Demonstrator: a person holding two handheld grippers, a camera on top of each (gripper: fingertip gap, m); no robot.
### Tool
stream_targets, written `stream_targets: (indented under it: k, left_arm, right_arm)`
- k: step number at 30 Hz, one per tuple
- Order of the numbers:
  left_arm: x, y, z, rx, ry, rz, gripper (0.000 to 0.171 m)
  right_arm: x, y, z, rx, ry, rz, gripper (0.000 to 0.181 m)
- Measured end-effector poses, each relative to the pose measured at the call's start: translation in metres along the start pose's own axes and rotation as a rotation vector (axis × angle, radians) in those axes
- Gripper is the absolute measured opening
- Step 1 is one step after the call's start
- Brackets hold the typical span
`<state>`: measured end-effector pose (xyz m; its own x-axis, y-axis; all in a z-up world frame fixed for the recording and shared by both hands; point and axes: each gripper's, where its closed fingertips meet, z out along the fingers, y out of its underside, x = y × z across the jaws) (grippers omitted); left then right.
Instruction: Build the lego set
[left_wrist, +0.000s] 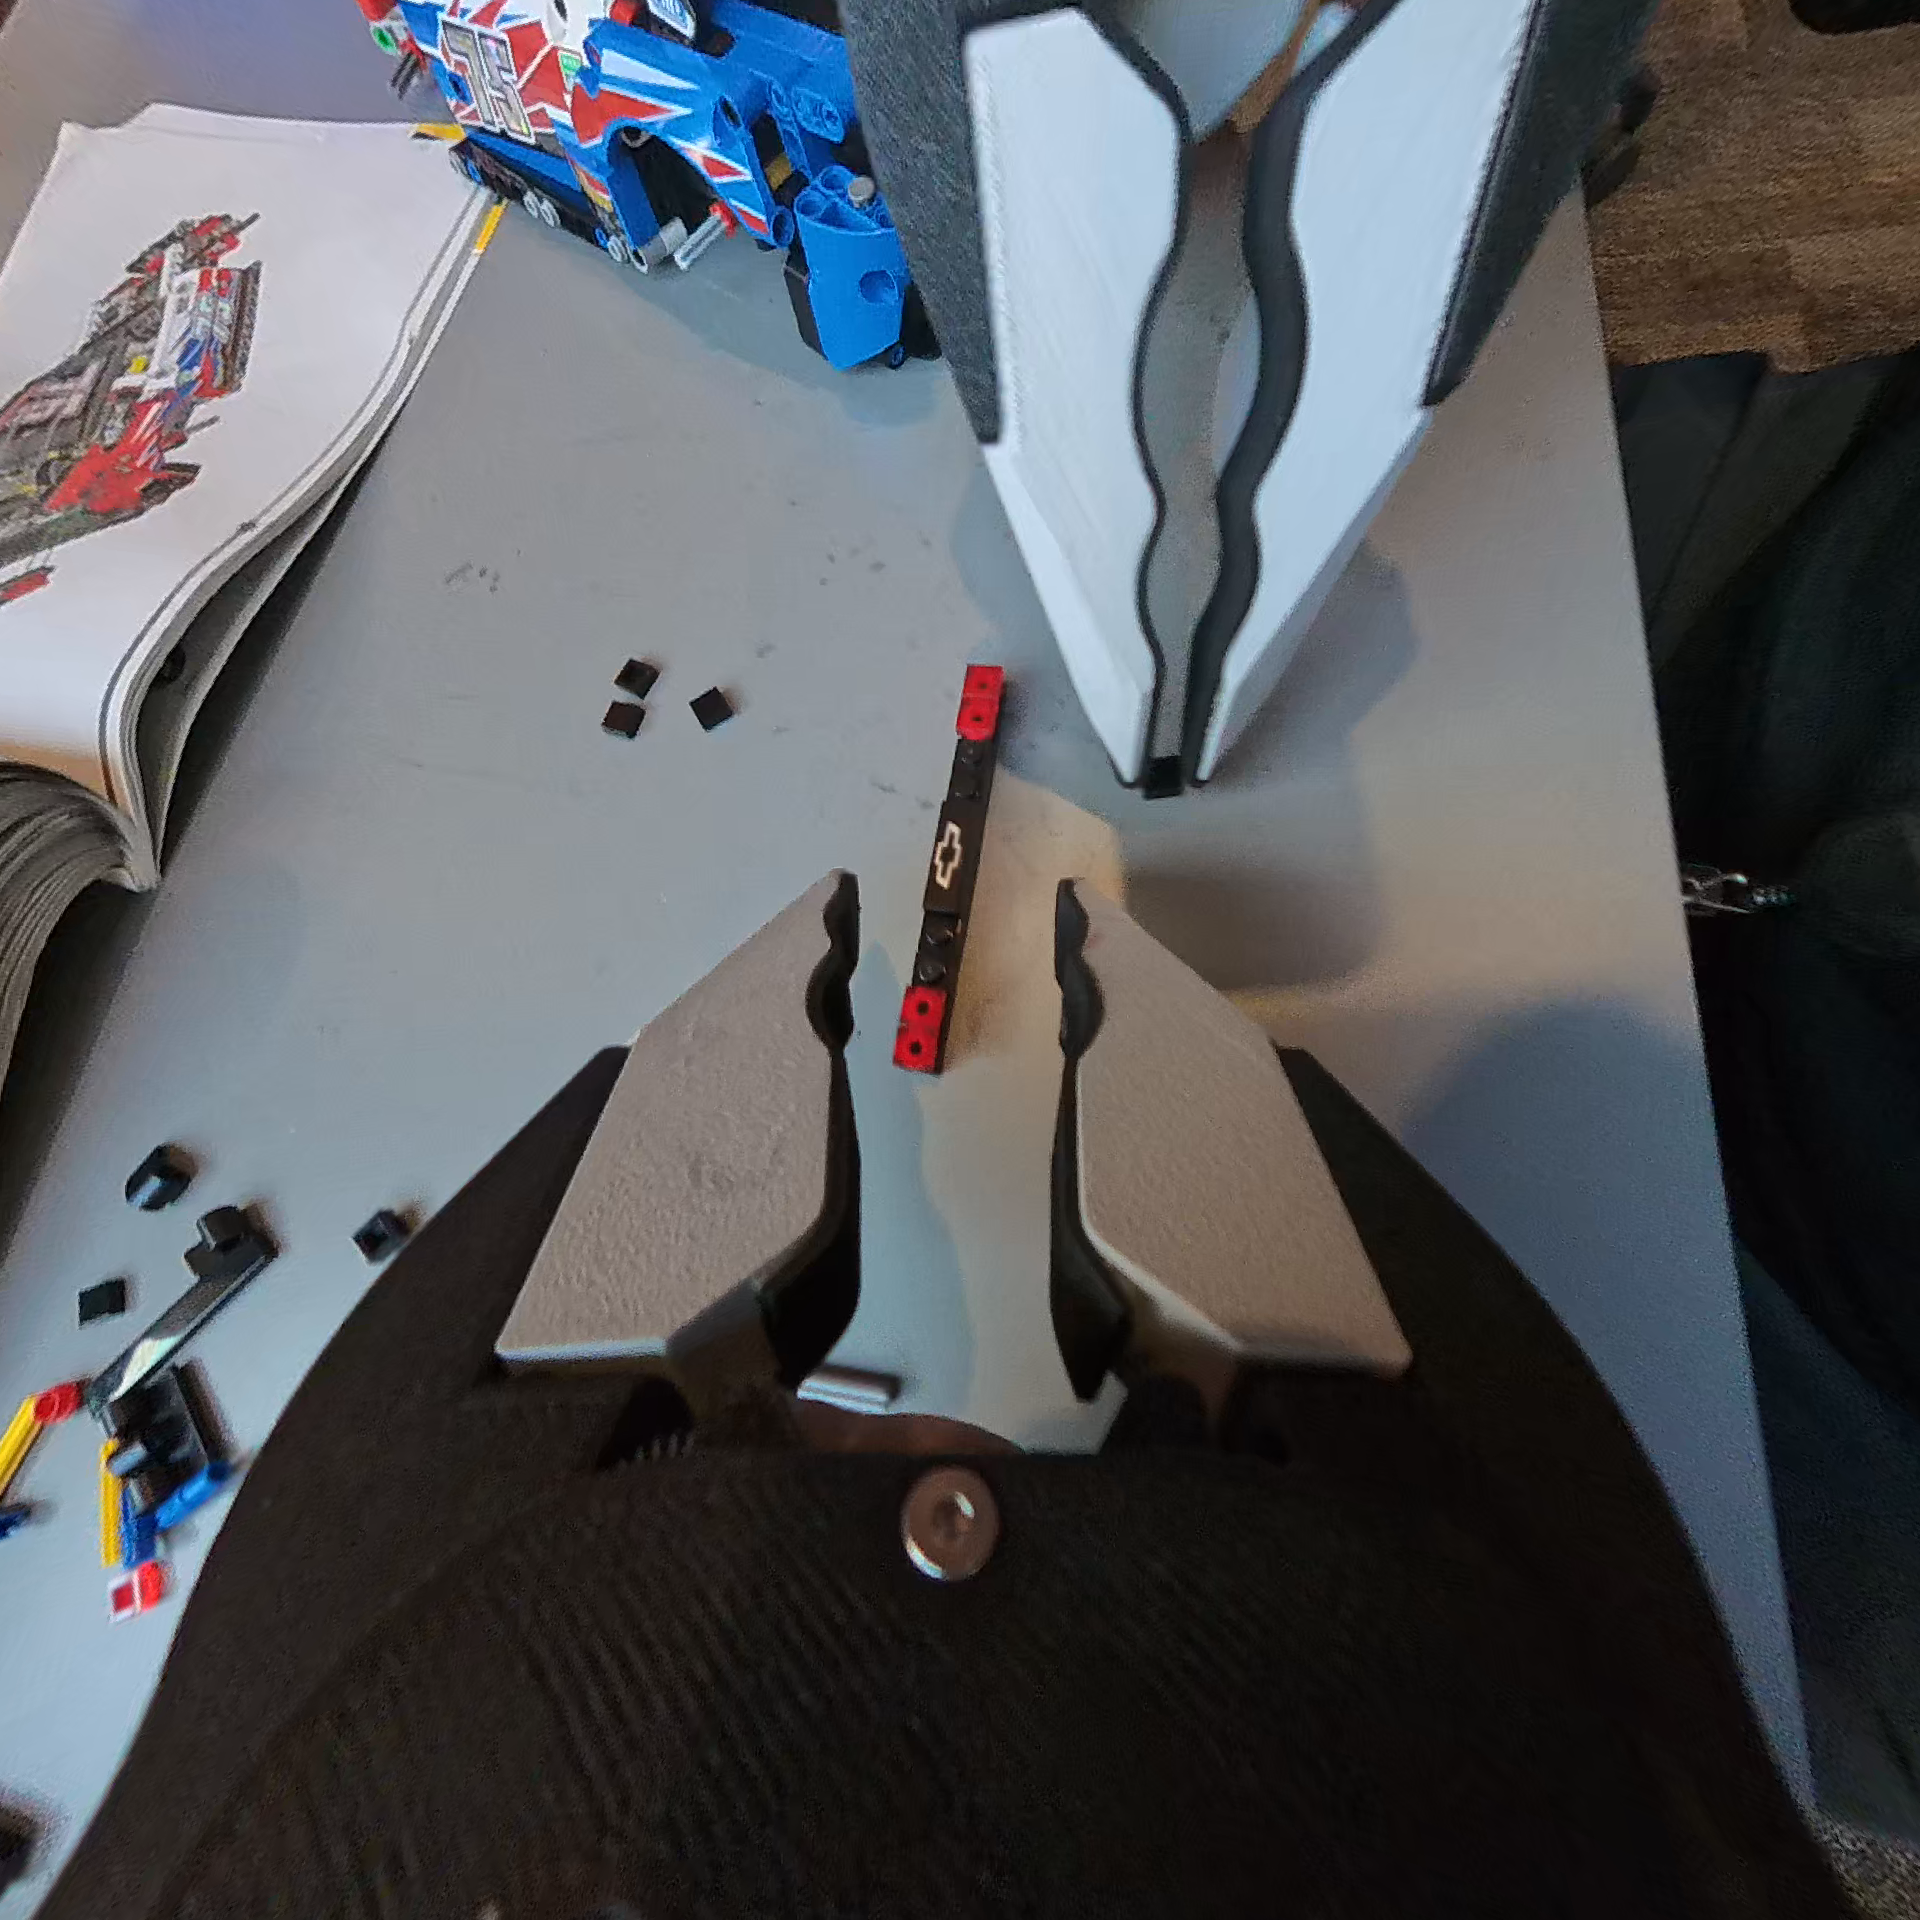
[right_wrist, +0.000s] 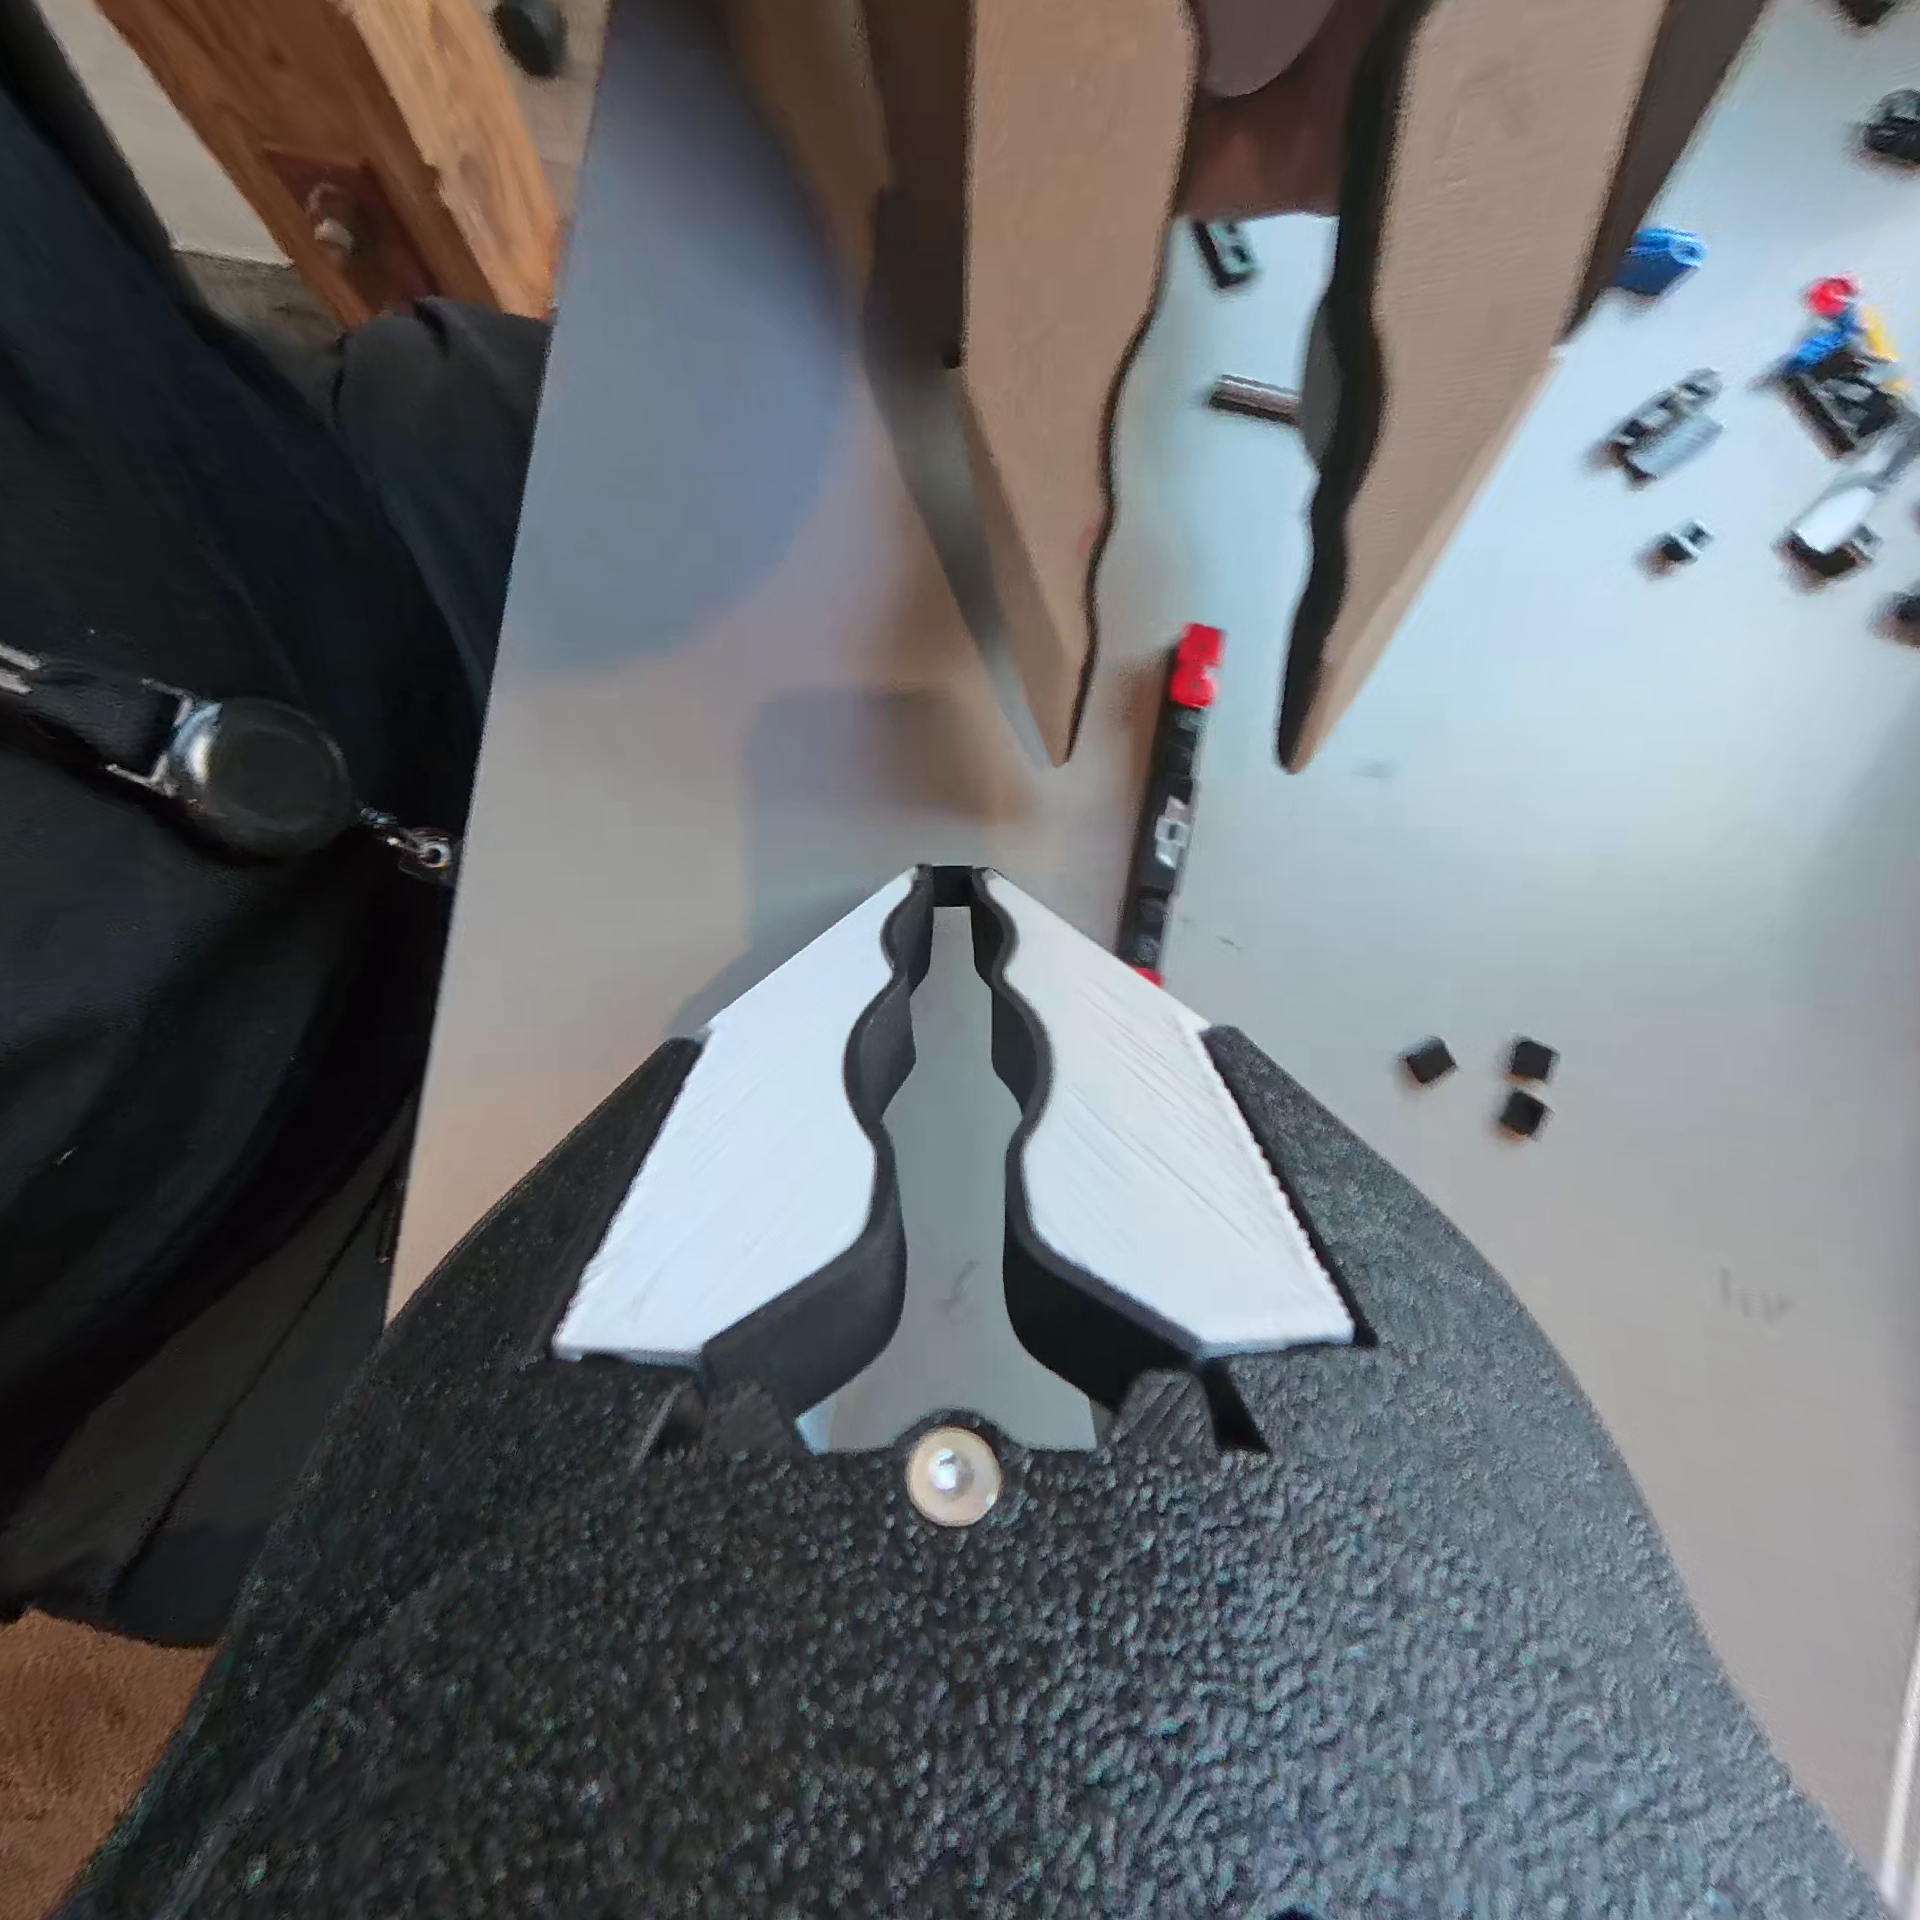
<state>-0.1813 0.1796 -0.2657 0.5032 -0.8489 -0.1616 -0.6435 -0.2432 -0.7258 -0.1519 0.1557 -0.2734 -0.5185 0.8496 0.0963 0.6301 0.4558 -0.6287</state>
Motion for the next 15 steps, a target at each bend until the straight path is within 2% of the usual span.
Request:
stream_targets:
  k: [6, 12, 15]
  left_arm:
    - [-0.001, -0.003, 0.018, -0.023, 0.055, 0.018, 0.028]
    - [0.001, 0.0, 0.024, -0.037, 0.079, 0.011, 0.018]
    - [0.002, 0.001, 0.023, -0.027, 0.087, 0.015, 0.007]
  right_arm:
    - [0.034, 0.011, -0.013, -0.031, 0.132, 0.116, 0.006]
    - [0.038, 0.01, -0.007, -0.073, 0.135, 0.095, 0.006]
    - [0.037, 0.011, -0.003, -0.098, 0.124, 0.082, 0.006]
